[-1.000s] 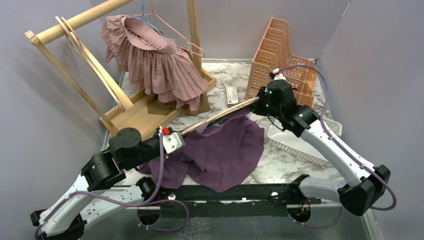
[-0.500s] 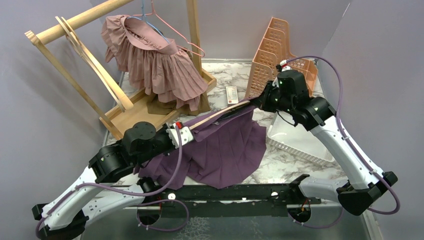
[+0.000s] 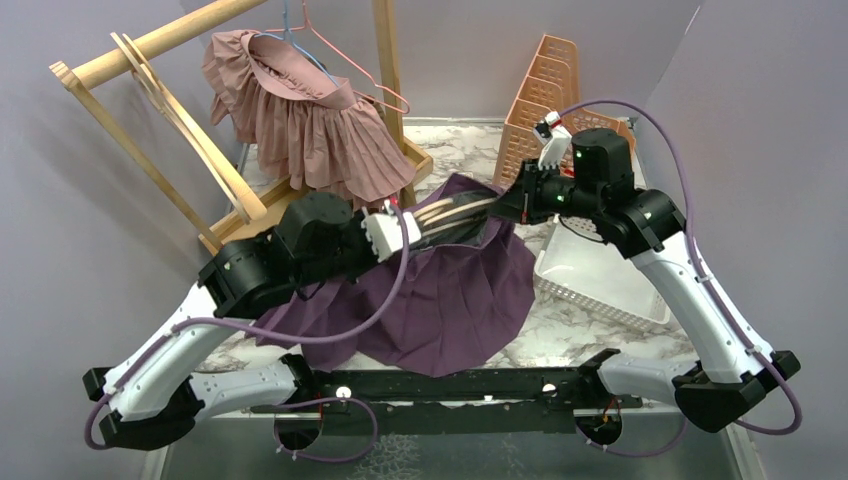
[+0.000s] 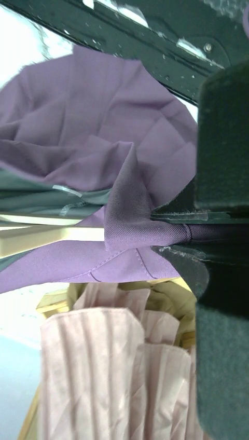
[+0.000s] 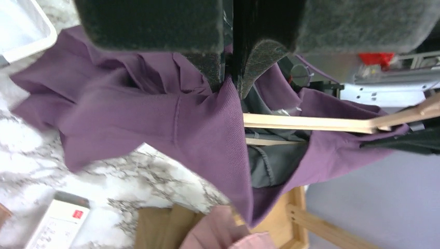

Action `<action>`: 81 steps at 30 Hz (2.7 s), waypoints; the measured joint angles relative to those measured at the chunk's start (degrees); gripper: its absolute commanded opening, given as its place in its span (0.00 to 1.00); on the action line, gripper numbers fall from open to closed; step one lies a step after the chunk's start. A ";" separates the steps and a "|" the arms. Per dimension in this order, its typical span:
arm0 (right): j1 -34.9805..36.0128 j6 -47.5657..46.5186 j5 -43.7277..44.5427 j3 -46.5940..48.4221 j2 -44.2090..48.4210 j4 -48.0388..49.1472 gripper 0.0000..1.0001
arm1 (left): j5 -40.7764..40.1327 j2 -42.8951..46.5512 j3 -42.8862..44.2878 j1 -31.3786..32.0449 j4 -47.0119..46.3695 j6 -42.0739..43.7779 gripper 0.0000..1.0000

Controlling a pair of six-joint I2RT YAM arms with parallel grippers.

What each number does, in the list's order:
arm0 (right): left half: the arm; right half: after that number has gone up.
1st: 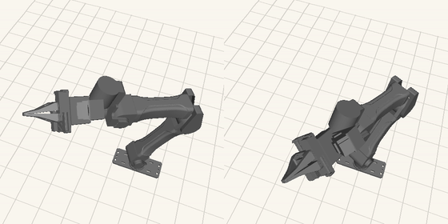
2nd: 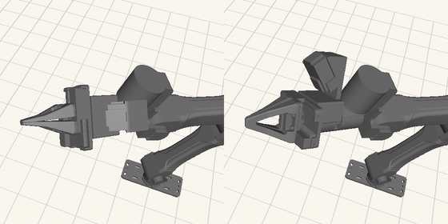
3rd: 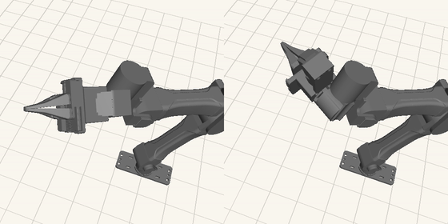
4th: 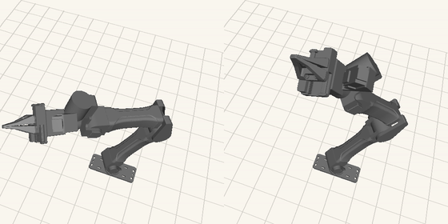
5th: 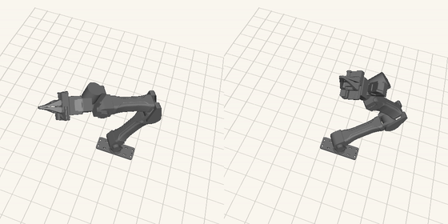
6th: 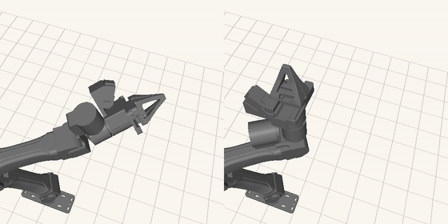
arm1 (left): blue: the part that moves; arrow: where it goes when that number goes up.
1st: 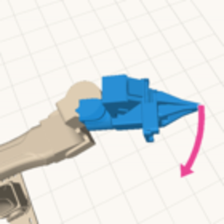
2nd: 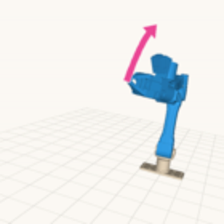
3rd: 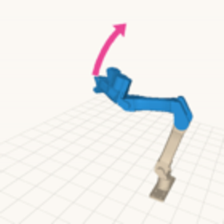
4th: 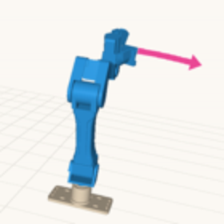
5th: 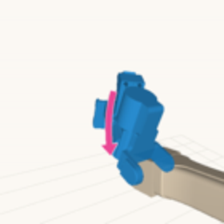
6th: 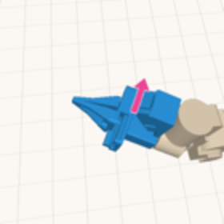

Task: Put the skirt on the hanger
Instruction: Hang the skirt on the hanger.

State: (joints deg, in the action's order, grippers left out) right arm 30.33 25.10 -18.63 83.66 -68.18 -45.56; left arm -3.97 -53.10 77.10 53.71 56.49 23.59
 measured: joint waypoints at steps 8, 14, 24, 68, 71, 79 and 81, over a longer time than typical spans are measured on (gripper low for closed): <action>-0.70 -4.46 -12.33 -0.55 2.49 7.19 0.02 | 5.73 -5.84 11.08 -0.02 2.64 -1.07 0.00; -0.66 -10.60 -22.45 -8.31 3.23 12.41 0.21 | 9.73 -2.60 -7.08 -0.09 -8.90 -2.86 0.00; -0.66 -26.86 -25.14 -15.30 7.50 17.90 0.55 | 13.86 7.26 -28.79 -0.09 -25.83 -3.48 0.00; -0.07 -58.18 -34.29 -5.18 1.73 8.98 0.45 | 13.27 15.82 -6.19 -0.09 -7.19 1.95 0.00; -0.07 -58.27 -38.16 -4.87 -0.28 8.87 0.28 | 13.84 15.08 -5.88 -0.09 -7.02 1.92 0.00; -0.07 -60.52 -44.15 -4.98 -0.48 6.75 0.01 | 13.60 14.91 -4.57 -0.48 -6.60 1.27 0.16; -0.07 -59.84 -44.06 -5.84 0.61 7.98 0.01 | 13.49 15.15 -4.55 -0.44 -6.67 0.68 0.20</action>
State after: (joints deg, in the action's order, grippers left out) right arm 30.26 -34.74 -62.70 77.82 -67.57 -37.58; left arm 9.52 -37.95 72.55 53.28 49.82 24.27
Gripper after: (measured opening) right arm 0.159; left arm 0.144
